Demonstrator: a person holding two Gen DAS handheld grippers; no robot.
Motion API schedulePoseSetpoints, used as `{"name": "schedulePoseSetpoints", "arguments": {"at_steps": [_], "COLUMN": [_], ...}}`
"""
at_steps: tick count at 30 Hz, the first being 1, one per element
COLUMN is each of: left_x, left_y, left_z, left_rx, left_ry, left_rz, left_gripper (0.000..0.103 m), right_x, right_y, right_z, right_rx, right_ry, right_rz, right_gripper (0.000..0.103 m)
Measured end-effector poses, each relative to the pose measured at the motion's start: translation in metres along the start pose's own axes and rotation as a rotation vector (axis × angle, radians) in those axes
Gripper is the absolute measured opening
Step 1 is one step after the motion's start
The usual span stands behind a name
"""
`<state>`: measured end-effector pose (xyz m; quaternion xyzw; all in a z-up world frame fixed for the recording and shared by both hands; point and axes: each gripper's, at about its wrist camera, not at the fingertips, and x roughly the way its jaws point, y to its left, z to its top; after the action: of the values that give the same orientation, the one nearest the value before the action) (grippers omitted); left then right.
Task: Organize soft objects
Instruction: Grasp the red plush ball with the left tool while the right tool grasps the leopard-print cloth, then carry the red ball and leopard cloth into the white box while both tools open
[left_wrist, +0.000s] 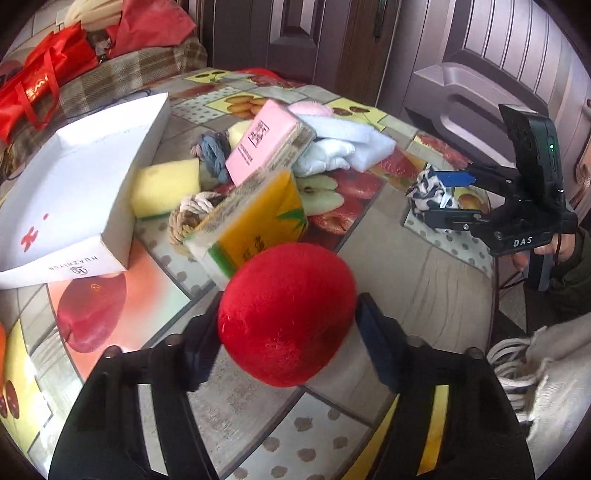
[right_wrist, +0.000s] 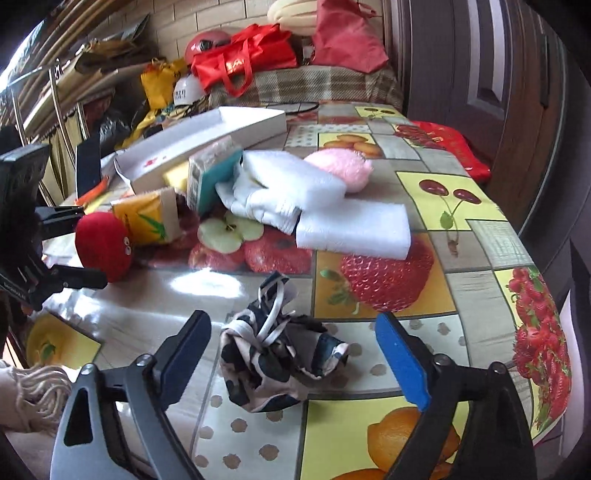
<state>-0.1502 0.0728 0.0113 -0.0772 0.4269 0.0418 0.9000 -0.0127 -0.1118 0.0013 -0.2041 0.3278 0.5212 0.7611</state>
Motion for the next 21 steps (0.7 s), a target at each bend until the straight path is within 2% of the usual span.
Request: {"name": "schedulePoseSetpoints", "arguments": {"at_steps": [2,3,4,5,7,11,13,14,16,18,19,21], "left_x": [0.005,0.005,0.003,0.000,-0.009,-0.039,-0.057,-0.069,-0.091,-0.106,-0.109,-0.104], "left_y": [-0.002,-0.003,-0.004,-0.004,-0.007,-0.002,0.007,0.014,0.033,0.051,0.059,0.071], "left_z": [-0.003,-0.003,-0.003,-0.003,-0.004,-0.005,-0.003,-0.002,0.001,0.003,0.005,0.007], "left_rx": [0.009,0.013,0.016,0.022,0.037,0.043,0.027,0.004,-0.083,-0.167,-0.194,-0.224], "left_ry": [0.015,0.017,0.010,-0.002,-0.033,-0.149,-0.242,-0.314,-0.454,-0.559,-0.593,-0.630], "left_rz": [-0.004,-0.004,-0.007,-0.017,-0.021,0.023,0.062,0.111,0.187,0.262,0.308,0.400], "left_gripper": [0.061,0.060,0.055,0.052,0.050,0.050,0.050,0.050,0.050,0.050,0.051,0.051], "right_x": [0.007,0.009,0.009,0.009,0.007,-0.012,-0.033,-0.044,-0.069,-0.088,-0.096,-0.099], "right_y": [0.001,0.003,0.004,0.006,0.005,0.003,0.004,0.005,0.005,0.002,0.000,-0.002], "right_z": [-0.001,-0.002,-0.002,-0.001,0.001,0.009,0.022,0.028,0.047,0.062,0.070,0.081], "right_rx": [-0.013,-0.034,-0.047,-0.062,-0.065,-0.059,-0.060,-0.058,-0.036,0.003,0.034,0.080], "right_ry": [0.028,0.028,0.028,0.028,0.029,-0.026,-0.116,-0.164,-0.302,-0.431,-0.502,-0.583], "right_rz": [0.007,-0.011,-0.019,-0.023,0.004,0.032,0.044,0.048,0.054,0.054,0.052,0.042], "right_gripper": [0.067,0.067,0.064,0.053,0.039,0.035,0.035,0.035,0.035,0.036,0.037,0.038]}}
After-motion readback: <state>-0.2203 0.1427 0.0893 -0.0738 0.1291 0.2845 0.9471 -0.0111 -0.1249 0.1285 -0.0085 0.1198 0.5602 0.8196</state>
